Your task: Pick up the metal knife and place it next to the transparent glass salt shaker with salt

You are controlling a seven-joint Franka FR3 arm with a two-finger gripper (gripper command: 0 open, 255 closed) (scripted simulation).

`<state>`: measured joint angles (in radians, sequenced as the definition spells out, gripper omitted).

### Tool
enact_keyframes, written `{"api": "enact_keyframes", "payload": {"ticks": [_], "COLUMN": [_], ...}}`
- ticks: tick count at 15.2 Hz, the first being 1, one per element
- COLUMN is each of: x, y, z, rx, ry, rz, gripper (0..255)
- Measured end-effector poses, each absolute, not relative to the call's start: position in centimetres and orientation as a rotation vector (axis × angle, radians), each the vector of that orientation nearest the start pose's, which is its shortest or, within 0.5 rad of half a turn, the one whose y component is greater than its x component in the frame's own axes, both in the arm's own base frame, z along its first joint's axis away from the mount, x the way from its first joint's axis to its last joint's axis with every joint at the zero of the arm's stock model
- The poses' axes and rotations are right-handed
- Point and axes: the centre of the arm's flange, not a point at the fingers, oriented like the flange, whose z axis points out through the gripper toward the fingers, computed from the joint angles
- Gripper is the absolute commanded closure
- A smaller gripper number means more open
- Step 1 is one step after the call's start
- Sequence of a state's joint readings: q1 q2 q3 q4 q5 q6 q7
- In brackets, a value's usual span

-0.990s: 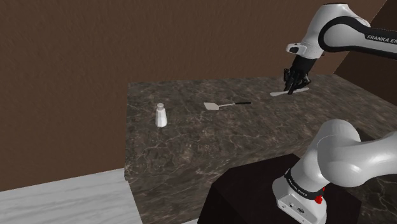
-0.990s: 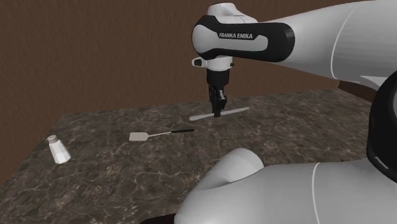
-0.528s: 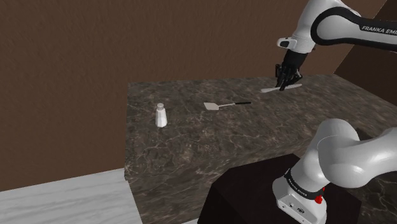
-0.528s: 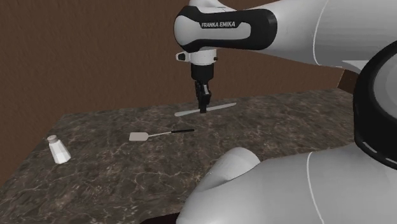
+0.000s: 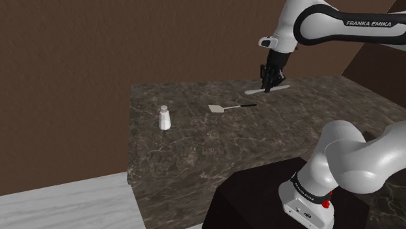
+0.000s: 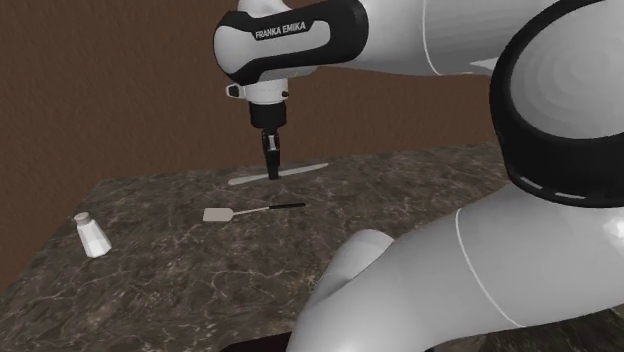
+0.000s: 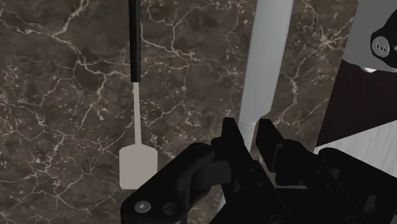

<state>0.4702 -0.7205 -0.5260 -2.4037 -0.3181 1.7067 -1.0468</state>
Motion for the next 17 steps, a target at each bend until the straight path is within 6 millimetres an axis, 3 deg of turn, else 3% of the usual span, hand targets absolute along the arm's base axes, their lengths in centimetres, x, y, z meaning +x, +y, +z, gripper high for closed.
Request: {"api": "enact_keyframes", "payload": {"ticks": [17], "x": [48.7], "y": [10.9], "z": [51.9], "rx": [-2.594], "ry": [-1.704], "rz": [0.033], "gripper": [255]}}
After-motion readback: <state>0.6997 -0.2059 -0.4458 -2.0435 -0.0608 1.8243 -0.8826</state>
